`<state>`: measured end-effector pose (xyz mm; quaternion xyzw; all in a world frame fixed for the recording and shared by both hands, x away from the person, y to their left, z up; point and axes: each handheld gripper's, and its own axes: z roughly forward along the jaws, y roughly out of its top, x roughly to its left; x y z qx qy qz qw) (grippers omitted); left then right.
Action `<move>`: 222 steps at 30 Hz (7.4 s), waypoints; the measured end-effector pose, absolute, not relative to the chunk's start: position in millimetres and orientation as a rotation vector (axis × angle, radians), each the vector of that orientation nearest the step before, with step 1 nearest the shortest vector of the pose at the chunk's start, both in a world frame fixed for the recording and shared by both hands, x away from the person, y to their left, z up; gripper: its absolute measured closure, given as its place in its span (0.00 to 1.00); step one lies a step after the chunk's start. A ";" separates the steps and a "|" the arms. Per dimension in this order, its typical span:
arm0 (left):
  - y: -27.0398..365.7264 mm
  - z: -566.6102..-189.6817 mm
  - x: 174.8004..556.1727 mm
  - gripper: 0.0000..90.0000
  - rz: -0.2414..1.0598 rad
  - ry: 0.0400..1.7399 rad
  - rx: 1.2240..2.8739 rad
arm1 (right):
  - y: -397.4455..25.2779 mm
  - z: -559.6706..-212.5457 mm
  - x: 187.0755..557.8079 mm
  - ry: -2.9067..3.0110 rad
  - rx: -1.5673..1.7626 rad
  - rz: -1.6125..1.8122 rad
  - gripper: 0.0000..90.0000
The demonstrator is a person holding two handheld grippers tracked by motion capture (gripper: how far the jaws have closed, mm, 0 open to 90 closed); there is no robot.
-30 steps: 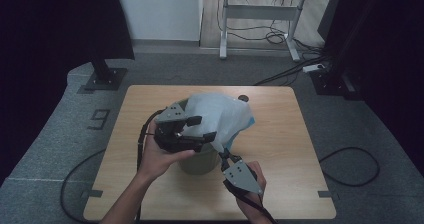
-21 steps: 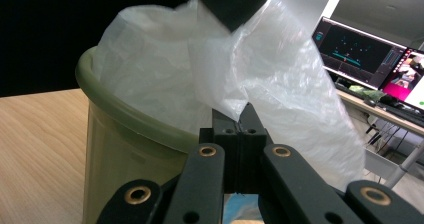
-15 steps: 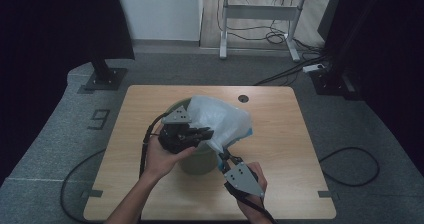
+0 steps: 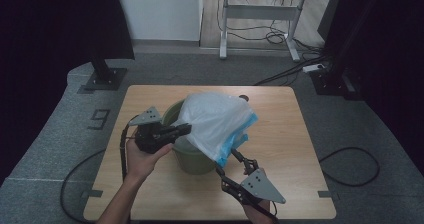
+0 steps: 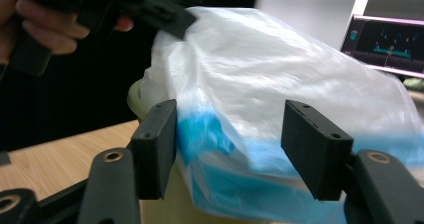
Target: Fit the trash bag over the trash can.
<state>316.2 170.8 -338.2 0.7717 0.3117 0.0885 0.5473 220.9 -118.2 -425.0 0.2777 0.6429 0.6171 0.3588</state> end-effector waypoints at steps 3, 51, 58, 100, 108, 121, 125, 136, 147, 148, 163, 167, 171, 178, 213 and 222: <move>174.8 -343.2 316.3 0.99 0.208 0.751 1.830 | -126.3 -429.0 222.4 1.661 0.759 1.631 0.40; 223.2 -373.8 332.8 0.99 0.181 0.934 1.717 | -149.6 -447.5 247.2 1.634 0.821 1.620 0.71; 222.3 -374.1 334.0 0.99 0.175 0.935 1.717 | -152.1 -446.8 253.0 1.627 0.834 1.596 0.75; 220.2 -372.8 334.1 0.98 0.150 0.914 1.727 | -152.8 -425.2 276.8 1.684 0.920 1.698 0.99; 212.9 -358.5 325.5 0.69 0.191 0.849 1.724 | -160.9 -407.9 284.0 1.602 0.992 1.661 0.99; 195.6 -335.2 297.1 0.42 0.335 0.771 1.768 | -155.9 -392.8 291.2 1.549 1.037 1.601 0.99; 189.6 -334.8 289.3 0.41 0.328 0.734 1.796 | -157.4 -390.4 293.6 1.542 1.055 1.599 0.99; 165.2 -355.7 284.6 0.40 0.317 0.724 1.905 | -158.3 -391.4 294.7 1.534 1.073 1.605 0.99; 143.8 -369.7 292.2 0.65 0.365 0.694 2.027 | -158.6 -395.3 294.3 1.534 1.090 1.627 0.99; 143.1 -371.5 292.8 0.68 0.354 0.691 2.038 | -159.0 -395.1 293.9 1.533 1.089 1.628 0.99; 161.2 -365.9 299.5 0.99 0.281 0.674 1.894 | -167.6 -398.1 293.9 1.523 1.117 1.615 0.99; 178.4 -357.0 303.0 1.00 0.257 0.686 1.782 | -173.4 -400.4 296.4 1.526 1.141 1.598 0.99; 190.6 -351.1 308.7 1.00 0.219 0.697 1.720 | -176.2 -401.6 299.0 1.544 1.149 1.594 0.99; 197.3 -344.2 311.2 1.00 0.216 0.696 1.678 | -173.9 -401.9 302.5 1.578 1.143 1.592 0.99; 198.0 -346.9 317.3 1.00 0.263 0.788 1.561 | -135.0 -443.6 252.6 1.783 1.100 1.808 0.61; 196.5 -348.4 316.6 1.00 0.269 0.789 1.563 | -119.8 -443.7 245.3 1.821 1.054 1.828 0.58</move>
